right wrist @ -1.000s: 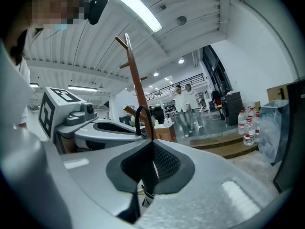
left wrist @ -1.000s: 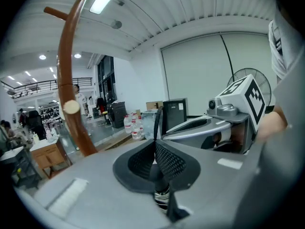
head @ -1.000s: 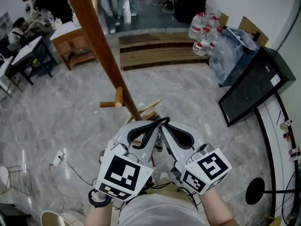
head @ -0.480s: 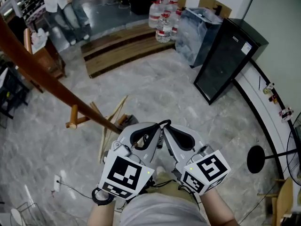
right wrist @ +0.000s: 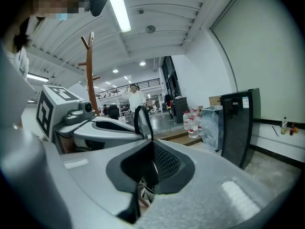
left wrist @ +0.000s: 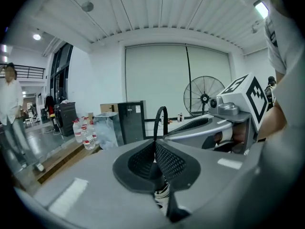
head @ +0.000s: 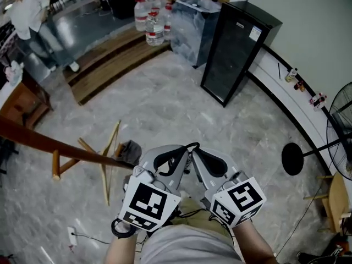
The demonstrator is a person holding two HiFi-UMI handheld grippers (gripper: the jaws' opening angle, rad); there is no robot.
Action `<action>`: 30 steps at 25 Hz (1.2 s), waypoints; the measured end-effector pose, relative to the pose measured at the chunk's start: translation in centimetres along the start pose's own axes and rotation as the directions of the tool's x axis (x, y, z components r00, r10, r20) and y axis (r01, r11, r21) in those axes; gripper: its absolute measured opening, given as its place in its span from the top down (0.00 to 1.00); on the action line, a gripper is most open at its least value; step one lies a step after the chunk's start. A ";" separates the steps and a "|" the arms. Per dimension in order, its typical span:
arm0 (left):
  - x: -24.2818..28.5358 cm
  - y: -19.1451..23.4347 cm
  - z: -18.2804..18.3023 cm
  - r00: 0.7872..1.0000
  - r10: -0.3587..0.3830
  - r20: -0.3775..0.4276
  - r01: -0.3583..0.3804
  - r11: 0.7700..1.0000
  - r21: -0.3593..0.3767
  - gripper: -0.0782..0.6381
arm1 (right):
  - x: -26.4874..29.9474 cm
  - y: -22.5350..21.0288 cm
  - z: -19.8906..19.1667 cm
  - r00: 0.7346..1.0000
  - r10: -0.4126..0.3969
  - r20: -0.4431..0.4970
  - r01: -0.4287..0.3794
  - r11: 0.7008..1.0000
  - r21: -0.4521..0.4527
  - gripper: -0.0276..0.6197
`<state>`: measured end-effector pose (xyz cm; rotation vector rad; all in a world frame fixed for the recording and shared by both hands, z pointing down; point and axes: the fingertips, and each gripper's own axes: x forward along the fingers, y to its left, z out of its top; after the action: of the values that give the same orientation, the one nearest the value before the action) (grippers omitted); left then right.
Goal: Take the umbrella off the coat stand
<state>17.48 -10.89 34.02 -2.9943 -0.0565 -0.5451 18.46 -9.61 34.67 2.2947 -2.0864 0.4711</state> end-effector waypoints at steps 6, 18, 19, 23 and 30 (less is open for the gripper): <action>2.0 -1.2 -0.4 0.998 -0.065 -0.003 0.065 0.998 -0.004 0.86 | -1.2 -2.1 -1.2 0.997 -0.073 0.005 0.073 0.997 0.037 0.95; 3.4 -2.3 -1.1 0.989 -0.143 -0.031 0.144 0.990 0.015 0.86 | -2.1 -3.3 -2.5 0.990 -0.142 -0.013 0.143 0.987 0.067 0.95; 3.4 -2.3 -1.1 0.989 -0.145 -0.031 0.146 0.989 0.015 0.86 | -2.1 -3.3 -2.5 0.989 -0.144 -0.014 0.145 0.987 0.068 0.95; 3.5 -2.3 -1.1 0.988 -0.151 -0.030 0.152 0.988 0.019 0.86 | -2.0 -3.4 -2.5 0.989 -0.149 -0.014 0.150 0.986 0.068 0.95; 3.7 -2.1 -1.1 0.988 -0.154 -0.026 0.155 0.988 0.014 0.86 | -1.9 -3.5 -2.5 0.988 -0.151 -0.015 0.151 0.986 0.066 0.95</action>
<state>20.42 -8.81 36.52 -2.9832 -0.2922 -0.5931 21.23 -6.85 37.29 2.4579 -1.9014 0.5534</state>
